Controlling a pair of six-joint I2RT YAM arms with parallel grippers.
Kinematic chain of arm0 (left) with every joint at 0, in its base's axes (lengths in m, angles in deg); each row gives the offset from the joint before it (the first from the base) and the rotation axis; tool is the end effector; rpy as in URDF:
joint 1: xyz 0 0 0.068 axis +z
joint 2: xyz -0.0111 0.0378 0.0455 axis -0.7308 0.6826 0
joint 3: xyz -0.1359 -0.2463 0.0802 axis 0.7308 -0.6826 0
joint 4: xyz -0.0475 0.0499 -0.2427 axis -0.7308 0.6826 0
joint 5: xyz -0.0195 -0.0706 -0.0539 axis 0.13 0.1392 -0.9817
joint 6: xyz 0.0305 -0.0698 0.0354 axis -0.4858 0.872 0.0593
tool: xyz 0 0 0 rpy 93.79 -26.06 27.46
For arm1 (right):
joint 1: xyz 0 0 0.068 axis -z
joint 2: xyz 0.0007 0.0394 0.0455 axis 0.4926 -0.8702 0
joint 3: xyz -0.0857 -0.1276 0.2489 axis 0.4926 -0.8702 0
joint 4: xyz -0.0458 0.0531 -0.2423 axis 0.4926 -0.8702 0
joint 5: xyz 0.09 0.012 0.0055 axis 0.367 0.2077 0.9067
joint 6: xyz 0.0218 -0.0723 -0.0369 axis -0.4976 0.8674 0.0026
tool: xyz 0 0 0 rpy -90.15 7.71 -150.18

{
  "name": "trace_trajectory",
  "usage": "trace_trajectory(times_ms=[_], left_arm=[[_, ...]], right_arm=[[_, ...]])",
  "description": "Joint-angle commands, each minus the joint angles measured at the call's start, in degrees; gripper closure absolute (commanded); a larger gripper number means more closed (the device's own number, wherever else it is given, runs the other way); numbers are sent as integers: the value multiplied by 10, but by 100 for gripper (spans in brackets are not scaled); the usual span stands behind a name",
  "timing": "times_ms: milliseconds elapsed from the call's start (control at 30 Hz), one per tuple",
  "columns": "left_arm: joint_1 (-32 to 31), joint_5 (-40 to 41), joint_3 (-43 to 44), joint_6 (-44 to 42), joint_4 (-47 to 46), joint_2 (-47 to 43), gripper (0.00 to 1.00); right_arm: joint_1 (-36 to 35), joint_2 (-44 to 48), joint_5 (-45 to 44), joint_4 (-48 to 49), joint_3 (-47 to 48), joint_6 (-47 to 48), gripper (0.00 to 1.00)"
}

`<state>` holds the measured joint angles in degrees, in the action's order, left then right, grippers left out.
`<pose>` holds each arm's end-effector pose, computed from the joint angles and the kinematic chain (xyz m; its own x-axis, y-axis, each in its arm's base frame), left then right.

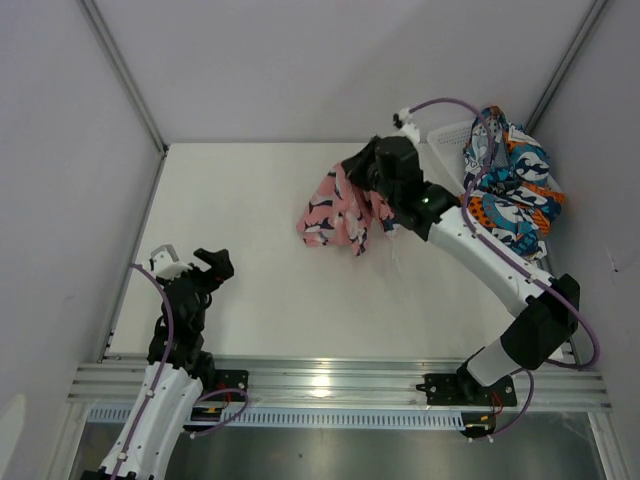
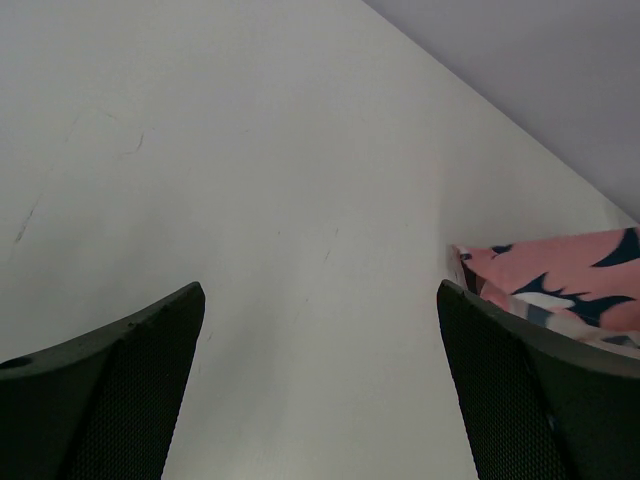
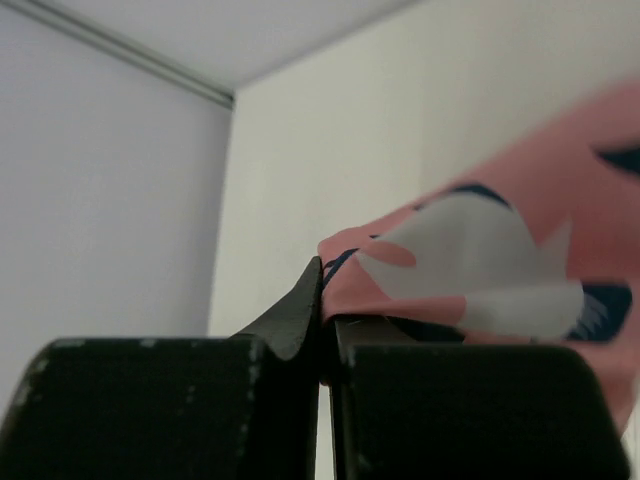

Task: Fold and stack the shorts
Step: Move the shorts to the center of the board

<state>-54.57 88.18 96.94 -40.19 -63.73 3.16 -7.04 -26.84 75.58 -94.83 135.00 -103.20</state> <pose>0.1373 0.0024 0.1998 -0.0819 -0.5326 -0.8424 -0.2315 0.8323 -0.5036 0.3214 0.2160 0.4309 -0.3900 0.5774 -0.7173 -0.1533 0.7274 0.6688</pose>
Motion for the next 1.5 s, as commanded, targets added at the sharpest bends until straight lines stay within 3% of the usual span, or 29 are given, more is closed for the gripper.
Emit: trace_trajectory(times_ms=[0, 200, 433, 567, 667, 700, 733, 767, 800, 867, 967, 1067, 1167, 1267, 1400, 1467], left_arm=[[-3, 9, 22, 4, 1, 0, 1], [-3, 7, 23, 5, 0, 5, 1], [-3, 10, 25, 5, 7, -7, 1], [-3, 17, 26, 4, 14, -19, 1], [-3, 21, 24, 3, 18, -24, 1], [-3, 23, 24, 3, 19, -26, 1], [-3, 25, 25, 2, 21, -25, 1], [-3, 27, 25, 2, 21, -25, 1], [-3, 29, 26, 3, 23, -23, 1], [-3, 31, 27, 2, 25, -21, 1], [-3, 31, 29, 2, 25, -15, 1], [-3, 23, 28, 2, 20, -12, 1], [-3, 2, 29, -1, 11, -1, 1], [-3, -43, 26, -5, -14, 25, 1], [-4, -109, 28, -1, -77, 93, 1], [-5, -145, 31, -1, -104, 142, 1]], right_arm=[[-53, 36, -4, 9, -46, -10, 100], [-135, 137, -111, -11, -102, 15, 100], [-279, 248, -233, -68, -129, 19, 100], [-312, 236, -269, -89, -102, 25, 100], [-294, 171, -269, -67, -76, 48, 100], [-259, 119, -246, -59, -51, 51, 98], [-238, 88, -216, -50, -34, 49, 83], [-219, 56, -149, -47, -16, 43, 55], [-187, 23, -115, -51, 27, 39, 14], [-165, -67, -18, -98, 79, 32, 6], [-155, -88, 6, -118, 104, 53, 4], [-150, -29, -5, -83, 34, 80, 4], [-113, 34, 3, -112, -29, 102, 7], [-66, 79, 15, -153, -111, 108, 17], [-40, 163, 8, -163, -218, 137, 38], [-37, 169, -2, -178, -241, 160, 41]])
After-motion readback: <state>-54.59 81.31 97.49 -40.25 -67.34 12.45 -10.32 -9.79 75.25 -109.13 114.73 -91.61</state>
